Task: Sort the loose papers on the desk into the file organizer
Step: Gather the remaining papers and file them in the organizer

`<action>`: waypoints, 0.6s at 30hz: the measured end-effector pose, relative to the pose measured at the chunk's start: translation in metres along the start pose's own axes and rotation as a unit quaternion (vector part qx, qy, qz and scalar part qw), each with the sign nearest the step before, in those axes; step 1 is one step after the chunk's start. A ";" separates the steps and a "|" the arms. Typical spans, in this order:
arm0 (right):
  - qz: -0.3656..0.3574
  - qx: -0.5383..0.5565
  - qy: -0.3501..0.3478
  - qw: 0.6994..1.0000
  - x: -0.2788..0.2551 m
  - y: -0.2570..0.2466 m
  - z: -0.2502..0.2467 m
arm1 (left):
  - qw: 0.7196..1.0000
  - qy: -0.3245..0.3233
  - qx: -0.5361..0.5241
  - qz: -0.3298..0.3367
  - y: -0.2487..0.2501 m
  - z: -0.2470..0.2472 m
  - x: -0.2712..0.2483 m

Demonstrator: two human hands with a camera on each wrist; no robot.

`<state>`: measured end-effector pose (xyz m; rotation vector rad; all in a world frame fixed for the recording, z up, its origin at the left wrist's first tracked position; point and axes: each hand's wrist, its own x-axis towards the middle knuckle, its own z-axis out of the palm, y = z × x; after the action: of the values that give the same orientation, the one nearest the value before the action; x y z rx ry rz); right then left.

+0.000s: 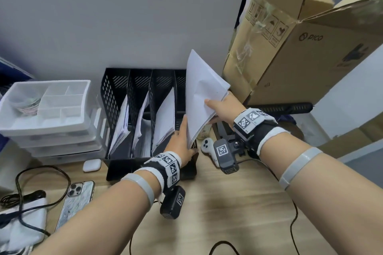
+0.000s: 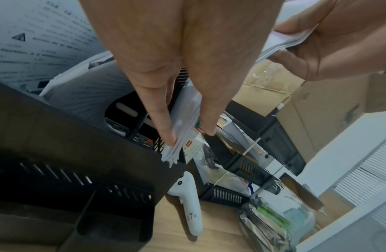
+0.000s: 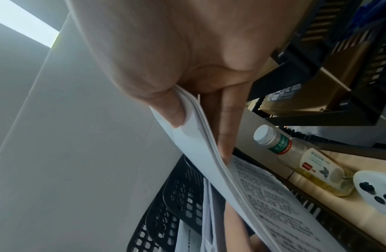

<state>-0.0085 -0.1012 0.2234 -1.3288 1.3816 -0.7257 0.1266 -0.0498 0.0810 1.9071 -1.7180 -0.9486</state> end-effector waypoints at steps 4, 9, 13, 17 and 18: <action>-0.027 -0.105 0.064 0.992 0.022 0.000 0.016 | 1.000 -0.017 -0.023 -0.012 -0.010 -0.003 0.019; -0.049 -0.145 0.097 0.983 0.037 0.011 0.036 | 0.997 0.017 -0.073 -0.009 -0.018 -0.007 0.030; -0.031 -0.226 0.083 0.970 0.042 0.034 0.055 | 0.994 -0.018 -0.101 -0.032 -0.021 -0.004 0.035; -0.019 -0.274 0.056 0.960 0.039 0.058 0.073 | 0.988 -0.032 -0.144 -0.039 -0.023 -0.003 0.038; -0.021 -0.265 0.055 0.962 0.038 0.061 0.075 | 0.987 -0.037 -0.148 -0.045 -0.022 -0.004 0.037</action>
<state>0.0476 -0.1079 0.1365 -1.7558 1.7166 -0.4747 0.1452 -0.0832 0.0609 1.7858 -1.4434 -1.2457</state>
